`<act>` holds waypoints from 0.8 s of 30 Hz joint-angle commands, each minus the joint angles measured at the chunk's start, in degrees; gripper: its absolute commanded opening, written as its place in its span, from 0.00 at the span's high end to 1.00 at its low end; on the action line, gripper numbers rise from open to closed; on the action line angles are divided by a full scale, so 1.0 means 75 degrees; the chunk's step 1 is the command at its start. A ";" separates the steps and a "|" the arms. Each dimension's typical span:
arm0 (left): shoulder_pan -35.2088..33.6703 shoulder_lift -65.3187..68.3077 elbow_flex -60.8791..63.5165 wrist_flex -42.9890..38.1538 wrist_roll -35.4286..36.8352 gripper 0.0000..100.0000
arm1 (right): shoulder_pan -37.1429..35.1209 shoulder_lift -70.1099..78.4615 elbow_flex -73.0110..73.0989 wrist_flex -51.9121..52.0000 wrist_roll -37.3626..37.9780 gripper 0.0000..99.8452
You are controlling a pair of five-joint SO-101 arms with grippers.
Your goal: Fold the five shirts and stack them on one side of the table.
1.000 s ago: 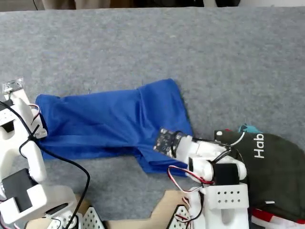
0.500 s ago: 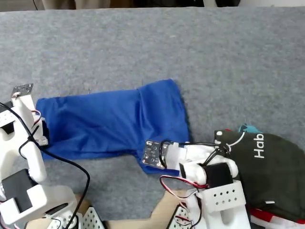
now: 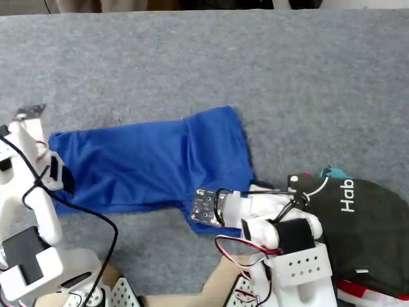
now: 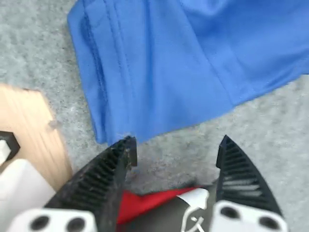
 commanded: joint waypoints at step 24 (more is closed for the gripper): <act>0.1395 0.4132 -0.4876 -0.1114 0.4255 0.98 | -0.0135 1.0743 -0.8328 -0.2673 -0.2379 1.00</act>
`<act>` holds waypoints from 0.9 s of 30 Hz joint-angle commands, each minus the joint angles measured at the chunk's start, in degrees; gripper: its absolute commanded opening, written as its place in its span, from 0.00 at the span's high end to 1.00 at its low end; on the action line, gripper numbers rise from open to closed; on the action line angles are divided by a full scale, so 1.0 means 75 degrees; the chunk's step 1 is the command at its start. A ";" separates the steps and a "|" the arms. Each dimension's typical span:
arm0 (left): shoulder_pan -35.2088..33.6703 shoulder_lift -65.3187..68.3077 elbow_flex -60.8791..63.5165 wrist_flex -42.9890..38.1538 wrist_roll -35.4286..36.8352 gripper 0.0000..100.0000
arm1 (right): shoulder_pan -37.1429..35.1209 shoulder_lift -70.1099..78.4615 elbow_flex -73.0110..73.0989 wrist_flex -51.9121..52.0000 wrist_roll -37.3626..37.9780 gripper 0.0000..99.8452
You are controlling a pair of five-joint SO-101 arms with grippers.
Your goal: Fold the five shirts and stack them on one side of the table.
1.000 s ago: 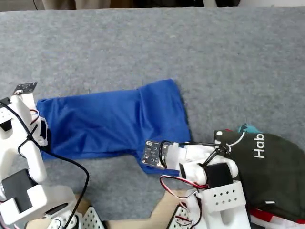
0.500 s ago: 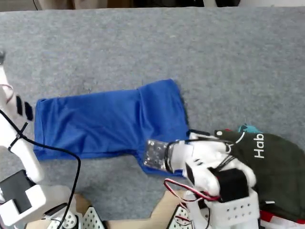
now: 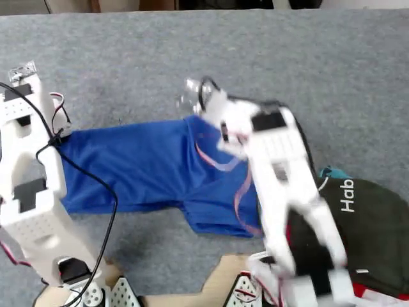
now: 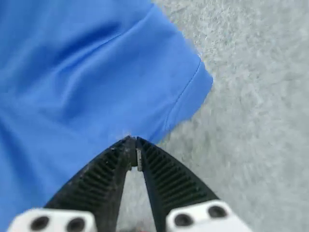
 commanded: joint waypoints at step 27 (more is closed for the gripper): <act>-0.1536 0.2831 -0.3575 0.1008 0.0586 0.98 | 0.0522 0.8563 -1.1059 0.3821 -0.0645 1.00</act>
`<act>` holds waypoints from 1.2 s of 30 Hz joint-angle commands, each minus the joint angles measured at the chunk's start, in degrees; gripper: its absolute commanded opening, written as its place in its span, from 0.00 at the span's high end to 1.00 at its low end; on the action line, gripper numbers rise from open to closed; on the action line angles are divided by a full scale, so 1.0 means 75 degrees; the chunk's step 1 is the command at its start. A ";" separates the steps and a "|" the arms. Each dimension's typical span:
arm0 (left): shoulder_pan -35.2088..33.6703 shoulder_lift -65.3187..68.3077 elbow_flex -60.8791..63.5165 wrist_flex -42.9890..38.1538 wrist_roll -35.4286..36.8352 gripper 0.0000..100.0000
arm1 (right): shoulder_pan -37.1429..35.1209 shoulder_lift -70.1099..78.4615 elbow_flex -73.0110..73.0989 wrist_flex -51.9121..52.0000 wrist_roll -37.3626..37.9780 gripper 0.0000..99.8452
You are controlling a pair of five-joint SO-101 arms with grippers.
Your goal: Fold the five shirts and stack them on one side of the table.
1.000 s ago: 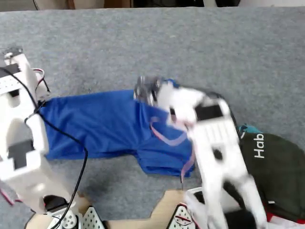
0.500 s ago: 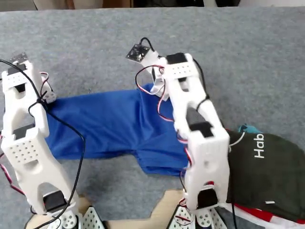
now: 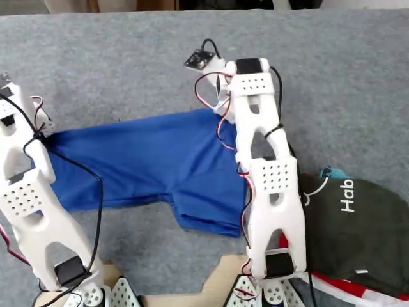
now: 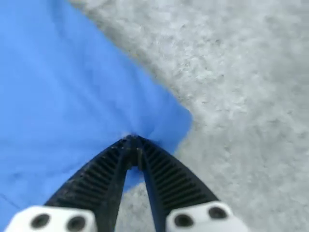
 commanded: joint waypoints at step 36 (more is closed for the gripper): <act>0.0246 -0.6675 0.5884 -0.0821 -0.1383 0.98 | -0.2655 -1.0860 1.2396 -0.1360 0.2895 0.89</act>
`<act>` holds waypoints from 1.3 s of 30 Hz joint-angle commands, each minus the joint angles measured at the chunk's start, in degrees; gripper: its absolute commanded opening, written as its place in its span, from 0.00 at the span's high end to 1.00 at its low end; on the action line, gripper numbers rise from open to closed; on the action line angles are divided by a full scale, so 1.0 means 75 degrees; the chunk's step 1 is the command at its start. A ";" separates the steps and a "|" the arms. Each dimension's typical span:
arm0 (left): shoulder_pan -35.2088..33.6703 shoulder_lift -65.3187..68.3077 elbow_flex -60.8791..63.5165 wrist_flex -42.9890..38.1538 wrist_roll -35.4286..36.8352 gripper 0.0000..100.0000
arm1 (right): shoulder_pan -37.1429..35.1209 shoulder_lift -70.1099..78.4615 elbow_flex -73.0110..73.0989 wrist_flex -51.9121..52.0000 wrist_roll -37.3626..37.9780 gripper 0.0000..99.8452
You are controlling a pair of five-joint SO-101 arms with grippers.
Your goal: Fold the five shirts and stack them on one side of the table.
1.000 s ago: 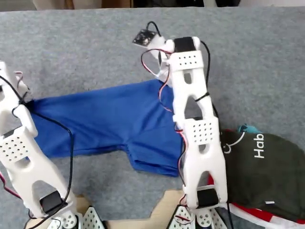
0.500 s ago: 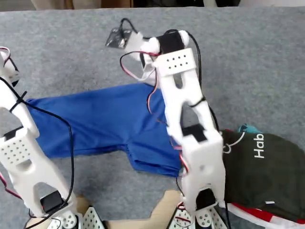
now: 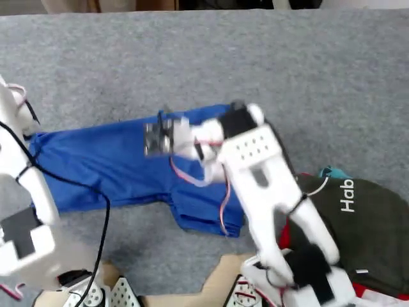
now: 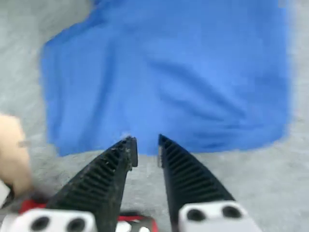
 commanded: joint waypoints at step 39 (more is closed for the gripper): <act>-0.0023 -0.1284 0.5955 -0.5662 0.0621 0.98 | -0.1870 0.1729 0.3663 -0.3165 -0.0258 0.85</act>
